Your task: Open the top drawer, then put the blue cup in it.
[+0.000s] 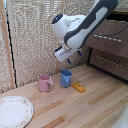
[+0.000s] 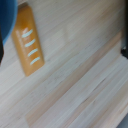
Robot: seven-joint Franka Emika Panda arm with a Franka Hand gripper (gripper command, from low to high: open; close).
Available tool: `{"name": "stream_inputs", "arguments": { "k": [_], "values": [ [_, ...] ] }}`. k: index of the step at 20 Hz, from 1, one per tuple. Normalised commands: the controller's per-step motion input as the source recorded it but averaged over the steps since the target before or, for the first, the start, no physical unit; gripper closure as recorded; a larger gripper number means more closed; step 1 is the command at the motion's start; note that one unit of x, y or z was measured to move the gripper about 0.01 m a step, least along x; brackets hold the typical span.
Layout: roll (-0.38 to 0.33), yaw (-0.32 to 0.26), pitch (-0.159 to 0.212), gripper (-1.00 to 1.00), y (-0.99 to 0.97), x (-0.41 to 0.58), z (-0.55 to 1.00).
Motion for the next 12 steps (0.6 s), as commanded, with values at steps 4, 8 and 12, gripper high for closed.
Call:
{"name": "stream_inputs", "arguments": {
  "k": [4,8,12],
  "values": [
    [0.216,-0.200,0.111,-1.00,0.04,0.549,0.00],
    [0.157,-0.180,0.113,-1.00,-0.03,0.567,0.00],
    [0.101,-0.167,0.099,-1.00,-0.07,0.504,-0.08]
  ]
}}
